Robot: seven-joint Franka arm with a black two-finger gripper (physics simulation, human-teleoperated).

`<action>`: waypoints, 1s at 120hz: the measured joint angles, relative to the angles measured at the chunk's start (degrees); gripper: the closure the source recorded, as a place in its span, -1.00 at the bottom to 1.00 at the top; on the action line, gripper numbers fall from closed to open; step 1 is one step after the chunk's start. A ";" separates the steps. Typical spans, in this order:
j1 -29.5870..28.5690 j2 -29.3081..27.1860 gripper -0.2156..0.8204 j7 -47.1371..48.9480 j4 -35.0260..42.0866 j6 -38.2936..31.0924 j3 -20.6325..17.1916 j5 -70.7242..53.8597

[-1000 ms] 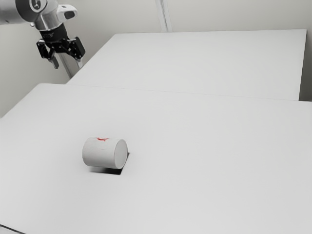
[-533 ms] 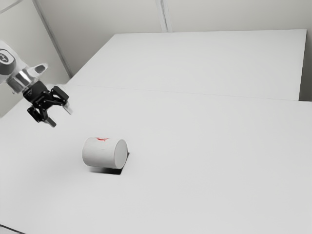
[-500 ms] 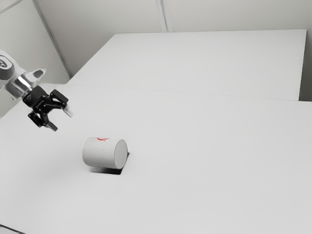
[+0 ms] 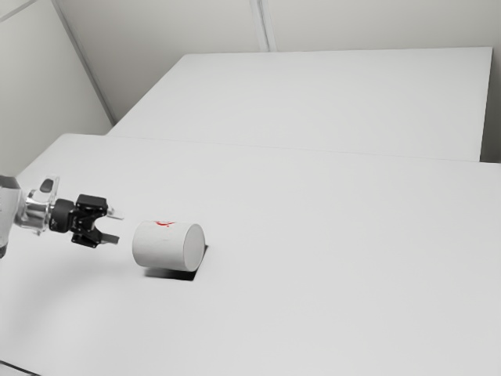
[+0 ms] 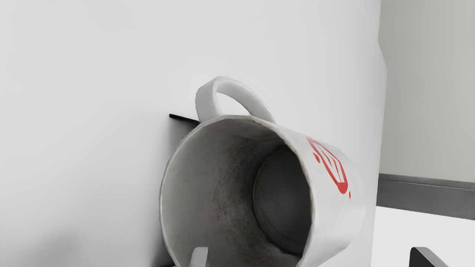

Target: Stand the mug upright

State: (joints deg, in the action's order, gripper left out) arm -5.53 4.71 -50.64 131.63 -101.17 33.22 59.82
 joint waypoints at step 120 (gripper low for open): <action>6.09 2.16 0.63 -20.99 4.82 2.36 -0.17 15.78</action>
State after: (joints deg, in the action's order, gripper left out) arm 0.56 6.87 -71.62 136.46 -98.81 33.05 75.59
